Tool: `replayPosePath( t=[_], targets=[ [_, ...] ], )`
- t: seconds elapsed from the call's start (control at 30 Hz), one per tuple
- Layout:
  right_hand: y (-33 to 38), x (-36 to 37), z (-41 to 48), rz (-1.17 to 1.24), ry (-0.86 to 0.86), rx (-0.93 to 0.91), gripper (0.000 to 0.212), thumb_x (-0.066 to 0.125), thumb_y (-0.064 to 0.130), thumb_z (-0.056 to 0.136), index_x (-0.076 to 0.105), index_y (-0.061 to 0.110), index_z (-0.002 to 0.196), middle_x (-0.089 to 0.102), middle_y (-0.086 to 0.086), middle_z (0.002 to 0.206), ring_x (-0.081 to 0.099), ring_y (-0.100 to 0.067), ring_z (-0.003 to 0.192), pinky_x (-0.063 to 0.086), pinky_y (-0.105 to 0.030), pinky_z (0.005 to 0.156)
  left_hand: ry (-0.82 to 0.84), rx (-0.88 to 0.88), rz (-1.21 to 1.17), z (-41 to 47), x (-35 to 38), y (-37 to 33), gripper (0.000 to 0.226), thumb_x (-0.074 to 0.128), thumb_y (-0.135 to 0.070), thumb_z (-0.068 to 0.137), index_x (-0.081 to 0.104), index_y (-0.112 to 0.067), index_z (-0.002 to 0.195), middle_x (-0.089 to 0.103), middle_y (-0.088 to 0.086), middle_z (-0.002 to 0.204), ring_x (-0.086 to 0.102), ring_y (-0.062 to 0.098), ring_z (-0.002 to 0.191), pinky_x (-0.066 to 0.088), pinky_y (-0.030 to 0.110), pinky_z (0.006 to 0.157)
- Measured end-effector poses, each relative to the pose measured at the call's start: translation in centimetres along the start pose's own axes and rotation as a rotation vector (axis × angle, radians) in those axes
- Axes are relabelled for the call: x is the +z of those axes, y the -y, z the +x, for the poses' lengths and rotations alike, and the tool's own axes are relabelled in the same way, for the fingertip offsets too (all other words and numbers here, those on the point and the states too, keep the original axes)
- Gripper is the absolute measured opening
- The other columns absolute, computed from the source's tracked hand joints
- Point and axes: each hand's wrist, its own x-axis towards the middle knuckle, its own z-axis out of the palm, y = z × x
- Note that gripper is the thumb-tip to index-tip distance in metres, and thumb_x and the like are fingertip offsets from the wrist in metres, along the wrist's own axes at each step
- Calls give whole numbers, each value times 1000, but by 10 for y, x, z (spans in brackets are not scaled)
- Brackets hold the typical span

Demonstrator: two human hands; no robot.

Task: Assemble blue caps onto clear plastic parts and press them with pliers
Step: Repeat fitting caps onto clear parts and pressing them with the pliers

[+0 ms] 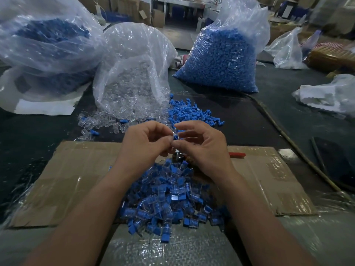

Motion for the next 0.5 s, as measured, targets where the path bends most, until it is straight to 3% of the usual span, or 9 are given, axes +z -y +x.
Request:
replayPosePath(
  t=[0.33,0.5],
  targets=[
    [-4,-3,-1,104,67,-123,37,73,-3,68,65,13,100,67,4,87,66,-9,80,53,-21,74,88,-144,-202,1,-4,-3,12,61,6,78,59,-5,75,66,6,53,63,13,46,49,18,44],
    [-4,-7,-2,38,41,-141,33,76,0,66,67,18,93,67,7,80,66,-10,72,54,-20,69,158,-183,-243,0,-6,-3,9,59,5,79,59,-4,79,68,9,59,66,17,52,53,22,49]
  ],
)
